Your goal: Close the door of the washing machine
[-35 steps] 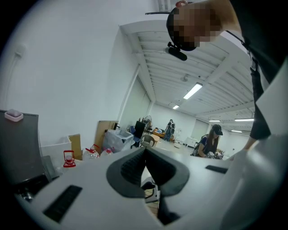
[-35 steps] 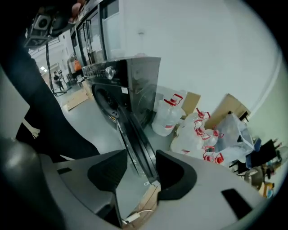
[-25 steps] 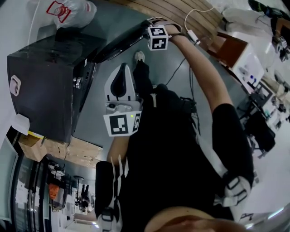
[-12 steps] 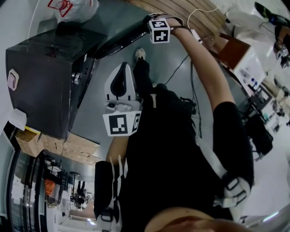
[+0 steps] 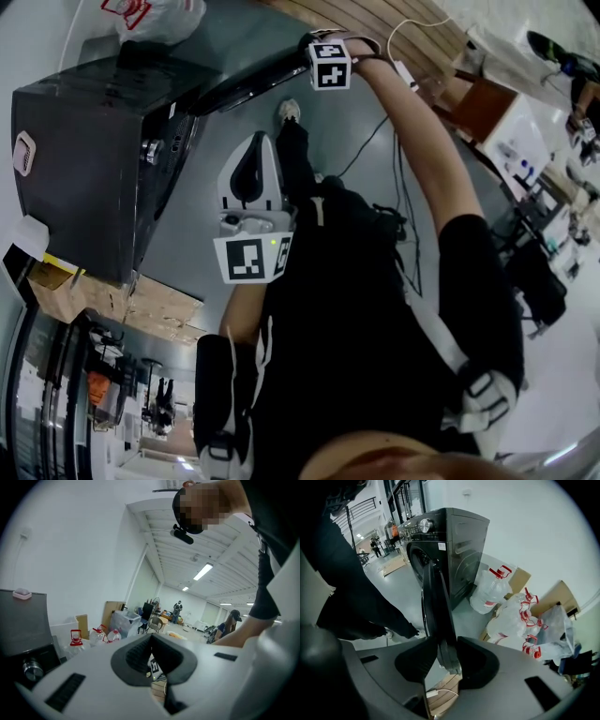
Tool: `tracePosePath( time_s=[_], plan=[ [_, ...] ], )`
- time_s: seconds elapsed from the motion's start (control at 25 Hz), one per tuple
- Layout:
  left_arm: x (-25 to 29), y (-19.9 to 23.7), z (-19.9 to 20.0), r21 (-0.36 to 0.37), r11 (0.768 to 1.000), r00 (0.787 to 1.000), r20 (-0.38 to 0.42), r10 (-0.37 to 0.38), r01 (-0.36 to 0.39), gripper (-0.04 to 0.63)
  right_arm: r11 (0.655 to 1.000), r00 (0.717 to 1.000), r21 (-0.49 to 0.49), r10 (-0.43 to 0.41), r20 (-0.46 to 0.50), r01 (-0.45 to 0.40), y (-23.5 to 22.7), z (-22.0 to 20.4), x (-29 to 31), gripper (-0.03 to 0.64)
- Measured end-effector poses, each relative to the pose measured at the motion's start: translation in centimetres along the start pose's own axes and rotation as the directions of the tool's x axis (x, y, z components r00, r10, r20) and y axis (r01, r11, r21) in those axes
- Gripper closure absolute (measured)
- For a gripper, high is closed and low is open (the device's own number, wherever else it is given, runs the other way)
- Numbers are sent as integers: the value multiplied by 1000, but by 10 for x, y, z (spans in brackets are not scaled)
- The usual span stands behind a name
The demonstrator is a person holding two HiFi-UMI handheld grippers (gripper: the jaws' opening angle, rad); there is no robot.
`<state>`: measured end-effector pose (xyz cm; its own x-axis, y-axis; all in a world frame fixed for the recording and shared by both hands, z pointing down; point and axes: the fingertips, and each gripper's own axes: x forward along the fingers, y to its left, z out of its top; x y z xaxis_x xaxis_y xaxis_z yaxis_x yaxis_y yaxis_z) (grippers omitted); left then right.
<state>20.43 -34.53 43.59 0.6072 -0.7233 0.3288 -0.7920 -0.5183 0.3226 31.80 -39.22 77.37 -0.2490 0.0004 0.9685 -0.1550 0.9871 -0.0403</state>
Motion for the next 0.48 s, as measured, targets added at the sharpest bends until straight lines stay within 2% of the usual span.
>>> tracePosePath(
  time_s=[0.48],
  plan=[
    [-55,-37,-24,27,999,1000,19,-19,19,589,996,1000,92,5,22,-7,84,-10,3,502]
  ],
)
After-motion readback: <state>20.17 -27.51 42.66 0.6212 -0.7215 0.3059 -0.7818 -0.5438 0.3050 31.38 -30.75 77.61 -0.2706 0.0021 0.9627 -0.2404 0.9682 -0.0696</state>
